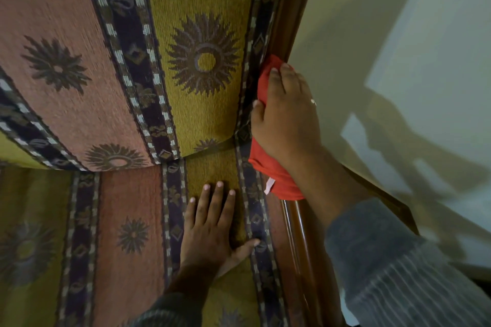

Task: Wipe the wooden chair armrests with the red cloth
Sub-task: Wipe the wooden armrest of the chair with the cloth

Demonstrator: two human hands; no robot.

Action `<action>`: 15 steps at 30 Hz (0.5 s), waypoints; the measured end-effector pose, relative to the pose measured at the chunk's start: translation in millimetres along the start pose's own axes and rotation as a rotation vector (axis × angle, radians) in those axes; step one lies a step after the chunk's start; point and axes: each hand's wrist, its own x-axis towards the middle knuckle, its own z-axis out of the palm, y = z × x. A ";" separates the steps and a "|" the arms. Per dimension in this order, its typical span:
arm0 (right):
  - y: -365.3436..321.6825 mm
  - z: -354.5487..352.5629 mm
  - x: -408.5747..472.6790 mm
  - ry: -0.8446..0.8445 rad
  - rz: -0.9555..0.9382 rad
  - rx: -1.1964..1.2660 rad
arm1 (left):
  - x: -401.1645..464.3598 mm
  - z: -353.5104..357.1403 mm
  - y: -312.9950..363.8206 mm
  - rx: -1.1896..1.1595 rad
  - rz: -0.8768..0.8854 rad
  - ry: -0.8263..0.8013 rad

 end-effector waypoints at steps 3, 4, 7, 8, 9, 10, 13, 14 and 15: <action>2.6 -3.8 -27.5 -0.001 0.015 0.039 | -0.5 -4.6 0.6 0.003 -0.001 -0.005; 2.8 -4.1 -27.1 -0.006 0.011 0.046 | -0.5 -5.1 0.8 0.003 -0.003 -0.001; 1.3 -3.4 -1.3 -0.018 0.003 0.027 | 0.1 -2.4 1.6 0.000 -0.003 0.006; 0.7 -0.7 6.5 -0.028 -0.009 -0.003 | 0.4 -0.5 0.4 -0.001 -0.001 0.011; 1.1 1.7 10.8 -0.036 -0.027 -0.032 | 1.3 0.4 -0.1 -0.001 -0.001 0.012; 2.7 4.1 10.4 -0.046 -0.047 -0.053 | 1.7 0.8 -0.4 0.002 -0.002 0.007; 10.8 5.6 -9.6 -0.068 -0.143 -0.107 | 0.5 1.7 -0.8 0.019 -0.001 0.016; 12.4 4.0 -17.9 -0.075 -0.181 -0.124 | 0.6 1.3 -1.6 0.017 -0.001 0.017; 14.2 1.9 -26.8 -0.088 -0.210 -0.132 | -0.2 1.2 -1.6 0.013 -0.002 0.018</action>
